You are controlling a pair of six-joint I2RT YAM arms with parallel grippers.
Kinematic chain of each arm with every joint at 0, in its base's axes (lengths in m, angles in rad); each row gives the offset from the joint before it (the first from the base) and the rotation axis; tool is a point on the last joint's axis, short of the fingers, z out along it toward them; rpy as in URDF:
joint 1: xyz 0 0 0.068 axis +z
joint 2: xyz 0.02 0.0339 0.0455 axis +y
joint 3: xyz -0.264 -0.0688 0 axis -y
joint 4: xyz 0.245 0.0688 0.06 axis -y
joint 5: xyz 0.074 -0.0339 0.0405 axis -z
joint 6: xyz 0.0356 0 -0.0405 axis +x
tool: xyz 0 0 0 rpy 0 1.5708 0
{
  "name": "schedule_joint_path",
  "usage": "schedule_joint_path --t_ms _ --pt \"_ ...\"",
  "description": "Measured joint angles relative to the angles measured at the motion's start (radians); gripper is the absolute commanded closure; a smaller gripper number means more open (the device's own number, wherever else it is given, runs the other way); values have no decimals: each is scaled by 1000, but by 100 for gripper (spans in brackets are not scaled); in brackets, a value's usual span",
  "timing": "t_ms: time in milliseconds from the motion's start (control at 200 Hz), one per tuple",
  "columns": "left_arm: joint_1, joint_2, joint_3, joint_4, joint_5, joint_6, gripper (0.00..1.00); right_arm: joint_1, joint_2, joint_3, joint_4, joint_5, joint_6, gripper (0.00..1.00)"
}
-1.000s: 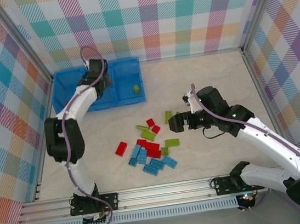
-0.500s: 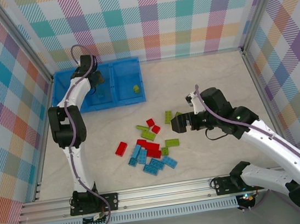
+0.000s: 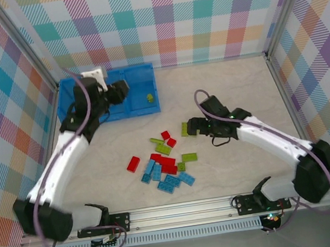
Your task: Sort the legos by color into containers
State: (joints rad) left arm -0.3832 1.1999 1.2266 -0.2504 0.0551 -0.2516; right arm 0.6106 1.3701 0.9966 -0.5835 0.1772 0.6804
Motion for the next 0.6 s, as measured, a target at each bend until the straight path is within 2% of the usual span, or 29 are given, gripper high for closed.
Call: schedule_joint_path --t_ms 125,235,305,410,500,600 --pt "-191 -221 -92 -39 43 154 41 -34 148 33 45 14 39 15" --pt "-274 -356 -139 -134 74 308 26 -62 264 91 76 18 67 17" --pt "-292 -415 -165 -198 106 412 16 -71 328 128 97 21 85 21" --pt "-296 -484 -215 -293 163 566 7 -72 404 164 121 21 114 27" --pt "-296 -516 -276 -340 212 677 4 -72 452 173 136 21 134 37" --pt "-296 -522 -336 -380 261 759 2 -72 486 175 135 21 148 40"
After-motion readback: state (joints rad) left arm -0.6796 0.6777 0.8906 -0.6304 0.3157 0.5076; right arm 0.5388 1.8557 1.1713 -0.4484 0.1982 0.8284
